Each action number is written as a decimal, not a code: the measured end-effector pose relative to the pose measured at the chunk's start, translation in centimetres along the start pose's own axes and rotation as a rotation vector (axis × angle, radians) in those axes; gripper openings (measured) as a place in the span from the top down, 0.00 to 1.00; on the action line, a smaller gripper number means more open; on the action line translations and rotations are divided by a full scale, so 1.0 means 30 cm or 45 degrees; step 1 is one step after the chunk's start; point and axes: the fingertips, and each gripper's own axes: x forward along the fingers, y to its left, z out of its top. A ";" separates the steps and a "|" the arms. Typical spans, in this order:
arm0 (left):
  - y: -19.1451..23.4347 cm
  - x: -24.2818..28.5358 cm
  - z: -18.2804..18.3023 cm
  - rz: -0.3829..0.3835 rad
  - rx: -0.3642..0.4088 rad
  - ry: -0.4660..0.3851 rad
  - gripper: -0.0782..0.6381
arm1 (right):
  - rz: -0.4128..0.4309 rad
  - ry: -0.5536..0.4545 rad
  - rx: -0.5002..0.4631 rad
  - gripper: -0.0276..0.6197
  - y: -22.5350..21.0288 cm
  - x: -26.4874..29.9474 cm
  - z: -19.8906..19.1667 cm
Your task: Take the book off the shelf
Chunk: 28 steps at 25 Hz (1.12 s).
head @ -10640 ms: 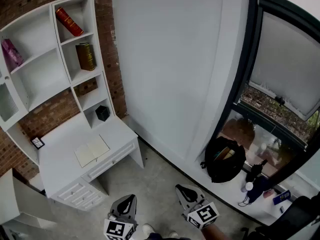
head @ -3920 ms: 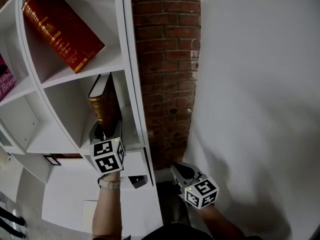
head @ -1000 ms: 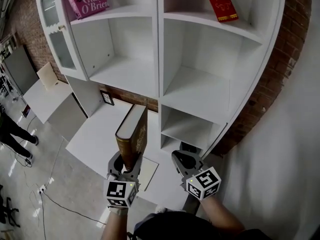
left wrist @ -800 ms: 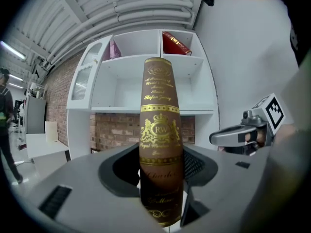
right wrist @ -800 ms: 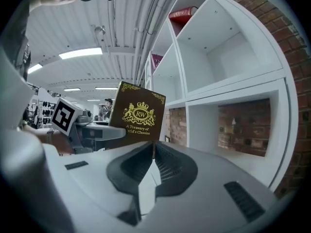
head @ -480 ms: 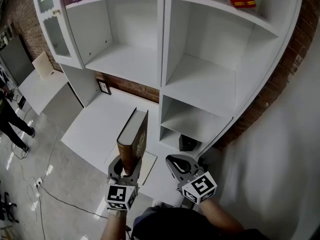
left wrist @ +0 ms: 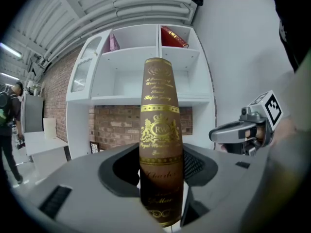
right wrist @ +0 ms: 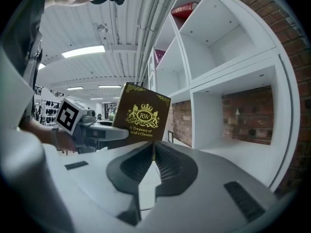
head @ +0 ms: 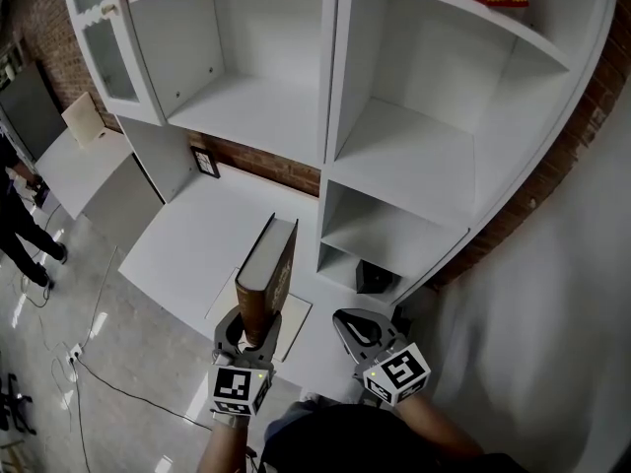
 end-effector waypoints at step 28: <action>-0.010 0.012 -0.033 -0.028 -0.004 0.018 0.58 | -0.038 0.023 -0.013 0.92 -0.031 0.003 -0.003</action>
